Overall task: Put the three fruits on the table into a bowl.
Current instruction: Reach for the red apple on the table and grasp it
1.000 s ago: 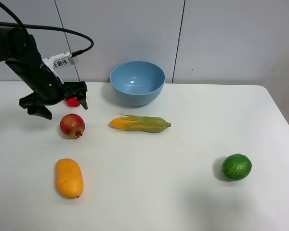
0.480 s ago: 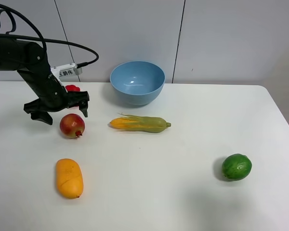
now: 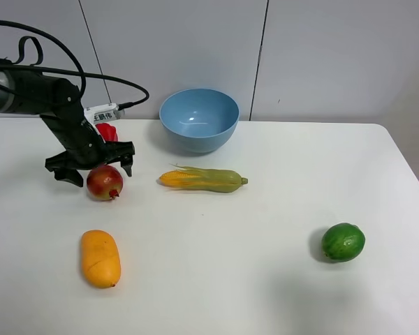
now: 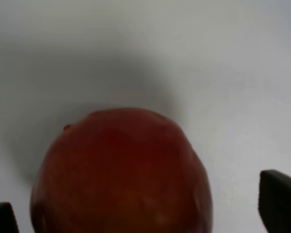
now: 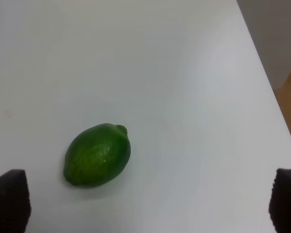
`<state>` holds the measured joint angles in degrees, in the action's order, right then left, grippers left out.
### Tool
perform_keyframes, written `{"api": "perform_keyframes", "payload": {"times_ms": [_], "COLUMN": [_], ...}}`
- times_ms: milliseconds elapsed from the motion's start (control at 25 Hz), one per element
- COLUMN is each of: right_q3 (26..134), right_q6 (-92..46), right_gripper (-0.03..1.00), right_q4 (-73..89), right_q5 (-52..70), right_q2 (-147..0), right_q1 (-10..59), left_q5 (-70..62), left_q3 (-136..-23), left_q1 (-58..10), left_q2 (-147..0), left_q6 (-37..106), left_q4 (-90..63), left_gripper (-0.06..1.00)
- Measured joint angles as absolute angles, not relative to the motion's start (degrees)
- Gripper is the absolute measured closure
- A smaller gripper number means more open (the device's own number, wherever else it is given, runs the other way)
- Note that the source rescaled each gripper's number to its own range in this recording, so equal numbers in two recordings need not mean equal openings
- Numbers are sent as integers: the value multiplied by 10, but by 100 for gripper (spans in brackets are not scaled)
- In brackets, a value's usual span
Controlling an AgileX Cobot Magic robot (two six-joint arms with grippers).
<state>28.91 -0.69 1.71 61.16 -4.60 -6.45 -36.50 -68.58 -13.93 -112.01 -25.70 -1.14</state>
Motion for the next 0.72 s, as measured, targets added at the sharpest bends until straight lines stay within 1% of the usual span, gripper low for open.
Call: {"api": "perform_keyframes", "payload": {"times_ms": [520,560,600,640,680,720], "right_q3": [289,289,289,289,289,289], "right_q6": [-7,-7,-7,-7,-7,-7], "right_gripper": [-3,-3,-3,-3,-3,-3], "right_q4": [17,17,17,17,17,17], "right_q5": [612,612,612,612,612,612], "right_q2": [-46,-46,-46,-46,-46,-46], "right_q1": [-65,-65,-65,-65,-65,-65], "left_q5": [-344,-344,-344,-344,-345,-344], "left_q3": [-686,-686,-686,-686,-686,-686], "left_q1": [-136,-136,-135,-135,-134,-134], "left_q2": [-1164,-1164,-1164,-1164,-1164,-1164], "left_q6": [-235,-228,-221,-215,-207,-203], "left_q4": [-6,-6,-6,-6,-5,-4], "left_gripper": [-5,1,15,33,63,71]}}
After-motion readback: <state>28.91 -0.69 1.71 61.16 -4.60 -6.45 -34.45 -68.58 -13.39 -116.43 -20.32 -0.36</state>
